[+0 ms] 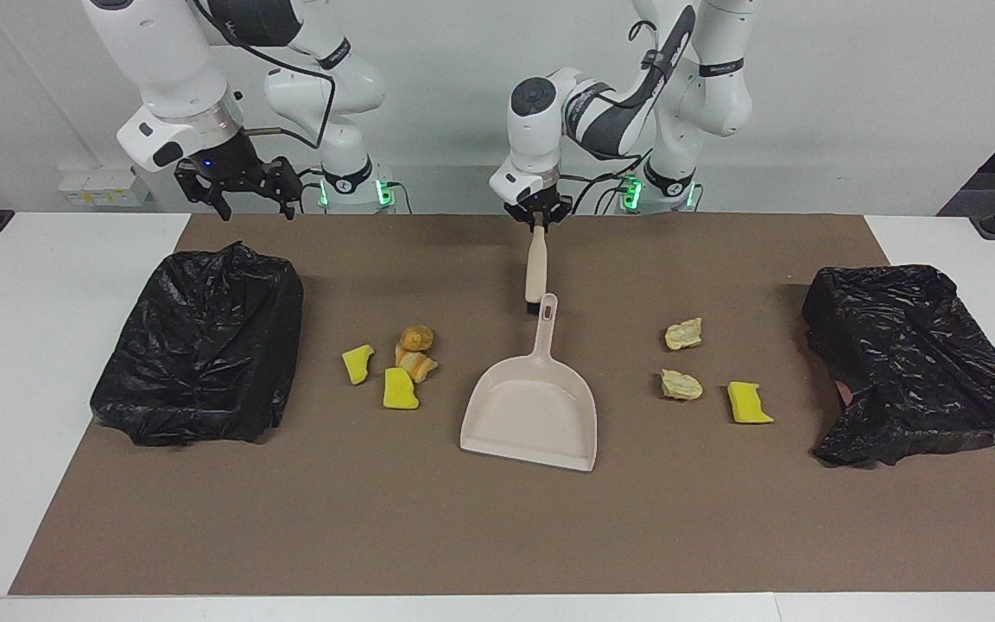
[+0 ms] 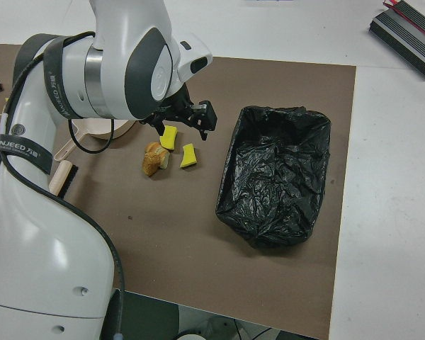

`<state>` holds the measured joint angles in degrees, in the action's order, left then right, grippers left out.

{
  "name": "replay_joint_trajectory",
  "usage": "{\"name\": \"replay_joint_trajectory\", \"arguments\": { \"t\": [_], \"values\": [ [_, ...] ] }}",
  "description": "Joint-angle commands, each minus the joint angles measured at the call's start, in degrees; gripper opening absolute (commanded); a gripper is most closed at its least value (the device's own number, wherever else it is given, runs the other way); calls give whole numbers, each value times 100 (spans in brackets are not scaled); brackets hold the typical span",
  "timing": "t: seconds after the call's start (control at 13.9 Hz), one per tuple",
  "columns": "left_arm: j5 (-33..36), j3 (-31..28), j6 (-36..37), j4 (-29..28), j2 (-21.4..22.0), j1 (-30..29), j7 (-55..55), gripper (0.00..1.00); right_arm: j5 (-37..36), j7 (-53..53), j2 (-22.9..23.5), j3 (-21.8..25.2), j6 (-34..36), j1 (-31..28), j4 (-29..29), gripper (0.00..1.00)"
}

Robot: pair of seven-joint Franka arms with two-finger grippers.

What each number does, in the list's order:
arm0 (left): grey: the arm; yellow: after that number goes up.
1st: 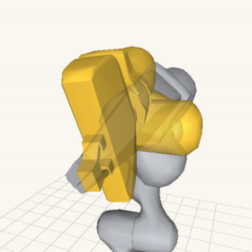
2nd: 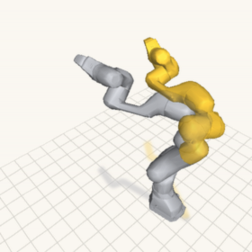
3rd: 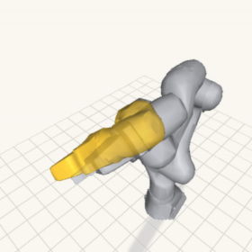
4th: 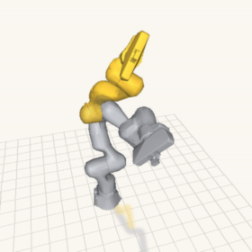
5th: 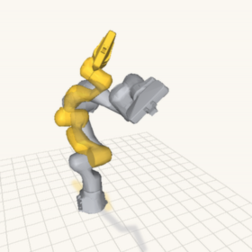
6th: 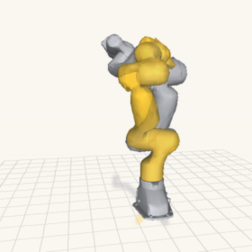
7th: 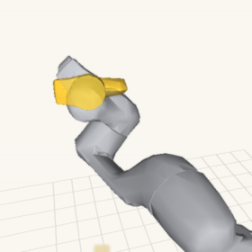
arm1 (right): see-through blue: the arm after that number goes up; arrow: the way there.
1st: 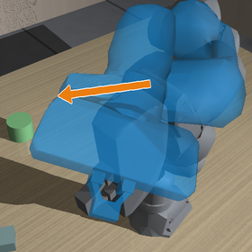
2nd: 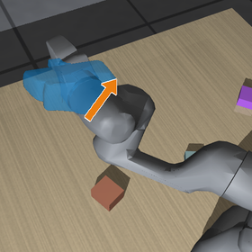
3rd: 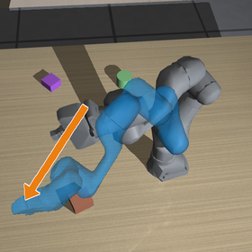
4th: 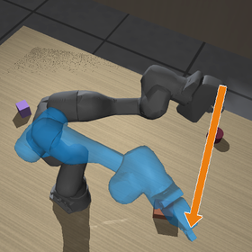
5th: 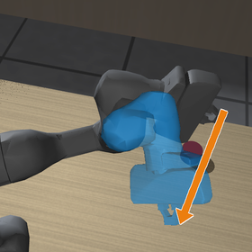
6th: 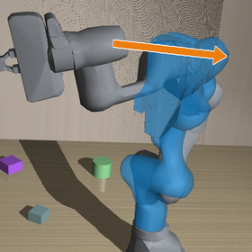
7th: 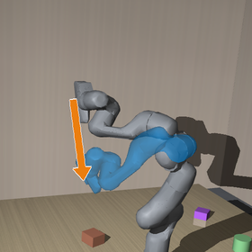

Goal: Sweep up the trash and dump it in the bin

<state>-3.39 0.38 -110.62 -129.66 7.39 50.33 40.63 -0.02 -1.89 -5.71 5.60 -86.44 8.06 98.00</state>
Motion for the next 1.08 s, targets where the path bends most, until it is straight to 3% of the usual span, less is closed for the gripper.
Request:
{"name": "replay_joint_trajectory", "arguments": {
  "t": [0.0, 0.29, 0.43, 0.79, 1.01],
  "values": [
    [22, 32, 619, 72, 595, -635, -187, 0, 108, -520, -27, -339, -179, -15, 79, 100],
    [382, 33, 823, 134, 712, -1445, -249, 0, 554, -1250, 254, -674, -672, 81, 9, 100],
    [505, 33, 745, 151, 659, -1945, -756, 0, 626, -1926, 535, -683, -1162, 466, -18, 100],
    [594, 33, 33, 143, 395, -3491, -2478, 0, 608, -4210, 1834, -683, -2199, 1503, -588, 100],
    [602, 33, -555, 151, 107, -4397, -3577, 0, 1073, -5074, 2398, -683, -2999, 1969, -676, 100]
  ]
}}
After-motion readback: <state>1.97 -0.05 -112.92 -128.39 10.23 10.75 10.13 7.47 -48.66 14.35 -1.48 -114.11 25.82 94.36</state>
